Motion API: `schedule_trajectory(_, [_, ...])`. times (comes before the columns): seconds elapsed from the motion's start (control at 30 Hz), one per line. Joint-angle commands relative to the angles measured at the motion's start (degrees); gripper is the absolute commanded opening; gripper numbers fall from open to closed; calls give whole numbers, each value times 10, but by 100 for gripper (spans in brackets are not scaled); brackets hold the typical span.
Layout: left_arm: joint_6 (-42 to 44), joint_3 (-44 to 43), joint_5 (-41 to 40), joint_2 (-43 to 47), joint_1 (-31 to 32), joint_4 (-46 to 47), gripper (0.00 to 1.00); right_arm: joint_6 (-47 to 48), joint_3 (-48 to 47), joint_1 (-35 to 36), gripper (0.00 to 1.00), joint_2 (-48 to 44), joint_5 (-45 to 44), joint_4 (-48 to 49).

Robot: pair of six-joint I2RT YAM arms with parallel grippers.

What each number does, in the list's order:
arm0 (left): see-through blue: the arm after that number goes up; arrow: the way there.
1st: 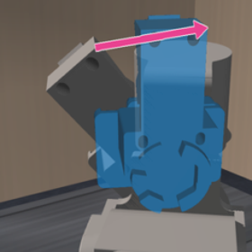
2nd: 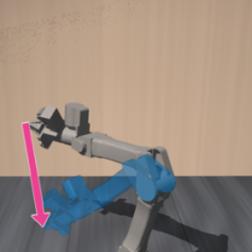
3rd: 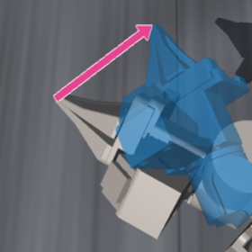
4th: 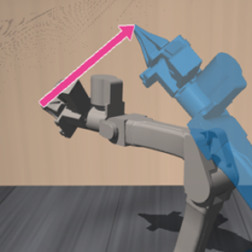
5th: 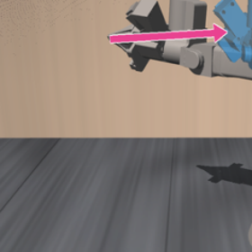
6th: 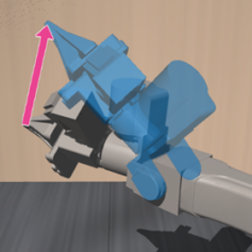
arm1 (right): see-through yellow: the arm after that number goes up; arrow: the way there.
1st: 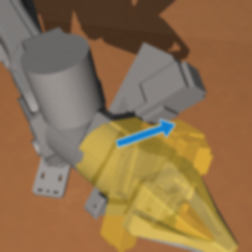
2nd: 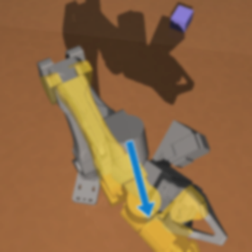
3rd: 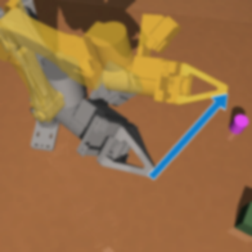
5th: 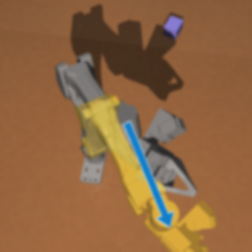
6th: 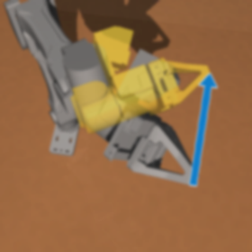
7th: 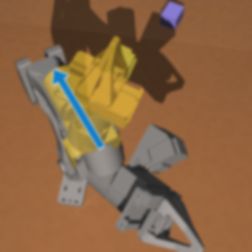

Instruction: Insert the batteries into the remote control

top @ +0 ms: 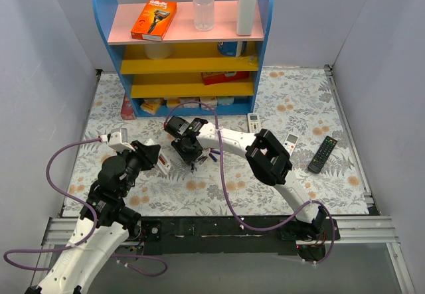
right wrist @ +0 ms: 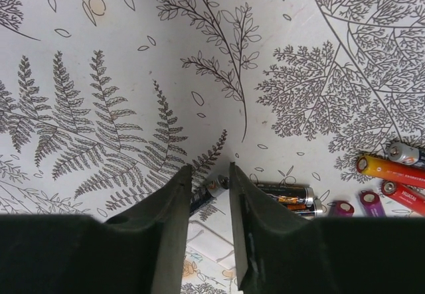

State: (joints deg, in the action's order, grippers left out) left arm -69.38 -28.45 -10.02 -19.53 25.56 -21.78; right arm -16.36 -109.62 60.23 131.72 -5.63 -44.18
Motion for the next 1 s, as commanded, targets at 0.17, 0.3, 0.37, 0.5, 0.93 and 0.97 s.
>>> schedule_trajectory(0.17, [5,4,1,15,-3,17,0,-62,-2,5,39,-26,-24,-27])
schedule_trajectory(0.3, [5,5,1,15,-3,17,0,-89,19,5,40,-38,-35,-23])
schedule_trajectory(0.37, [5,4,2,15,-4,17,0,-99,30,5,45,-48,-44,-9])
schedule_trajectory(0.5, [6,4,5,12,-3,18,0,-115,36,5,45,-52,-44,-12])
schedule_trajectory(0.93, [7,6,14,11,-4,22,0,-132,39,5,23,-32,-6,-4])
schedule_trajectory(0.97, [7,5,15,12,-4,22,0,-133,40,5,21,-33,-7,-6])
